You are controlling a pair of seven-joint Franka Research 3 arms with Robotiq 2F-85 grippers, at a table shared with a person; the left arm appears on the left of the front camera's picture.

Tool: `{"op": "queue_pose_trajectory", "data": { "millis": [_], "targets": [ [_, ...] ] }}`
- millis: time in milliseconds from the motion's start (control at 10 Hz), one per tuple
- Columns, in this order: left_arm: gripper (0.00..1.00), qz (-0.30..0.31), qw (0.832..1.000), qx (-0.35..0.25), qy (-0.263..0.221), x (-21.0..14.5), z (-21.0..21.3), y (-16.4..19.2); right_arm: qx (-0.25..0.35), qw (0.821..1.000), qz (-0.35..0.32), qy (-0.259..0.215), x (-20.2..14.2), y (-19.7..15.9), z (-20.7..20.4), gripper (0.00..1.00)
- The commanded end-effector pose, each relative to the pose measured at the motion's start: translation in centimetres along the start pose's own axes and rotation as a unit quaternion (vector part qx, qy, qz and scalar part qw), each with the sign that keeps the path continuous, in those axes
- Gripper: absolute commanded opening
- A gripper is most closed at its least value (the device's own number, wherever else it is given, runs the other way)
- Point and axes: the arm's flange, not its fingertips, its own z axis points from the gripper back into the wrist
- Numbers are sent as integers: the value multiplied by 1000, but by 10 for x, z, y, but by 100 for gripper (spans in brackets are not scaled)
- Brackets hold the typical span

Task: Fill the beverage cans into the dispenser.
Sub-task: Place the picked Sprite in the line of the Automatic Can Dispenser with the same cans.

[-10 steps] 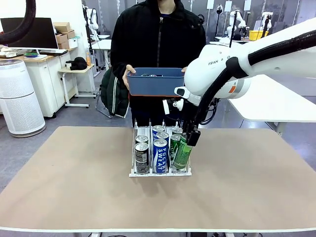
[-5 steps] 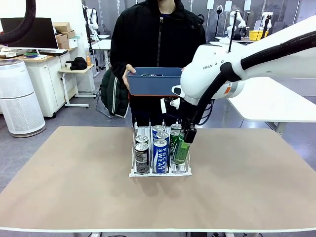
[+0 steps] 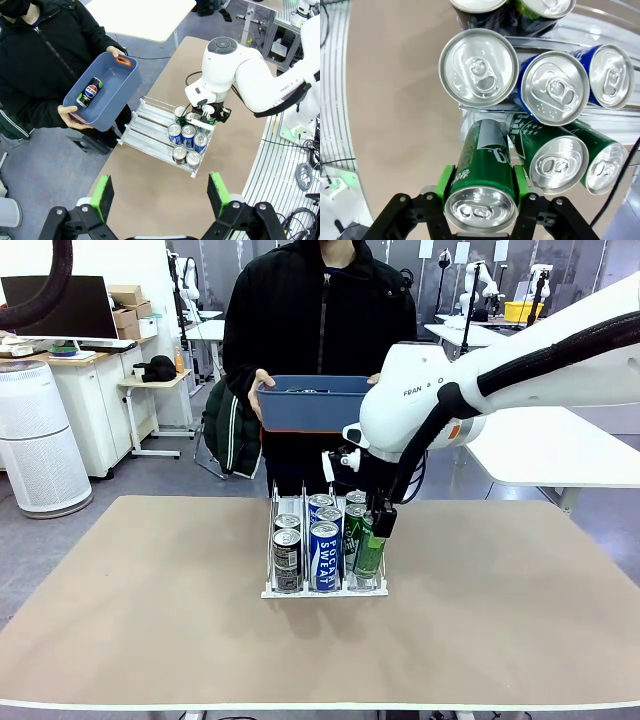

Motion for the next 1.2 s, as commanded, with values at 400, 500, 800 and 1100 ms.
{"op": "queue_pose_trajectory", "data": {
  "millis": [400, 500, 800, 1100],
  "targets": [
    [100, 3, 1000, -3, -3, -1, 1, -1, -36, 999, 29, 8, -2, 6, -19, 58],
    [100, 3, 1000, -3, -3, -1, 1, -1, -56, 998, 34, 8, 0, 7, -21, 58],
    [100, 3, 1000, -3, -3, -1, 1, -1, -76, 996, 36, 0, -2, 7, -22, 58],
    [100, 3, 1000, -3, -3, -1, 1, -1, -51, 997, 52, 5, -1, 7, -24, 58]
  ]
}}
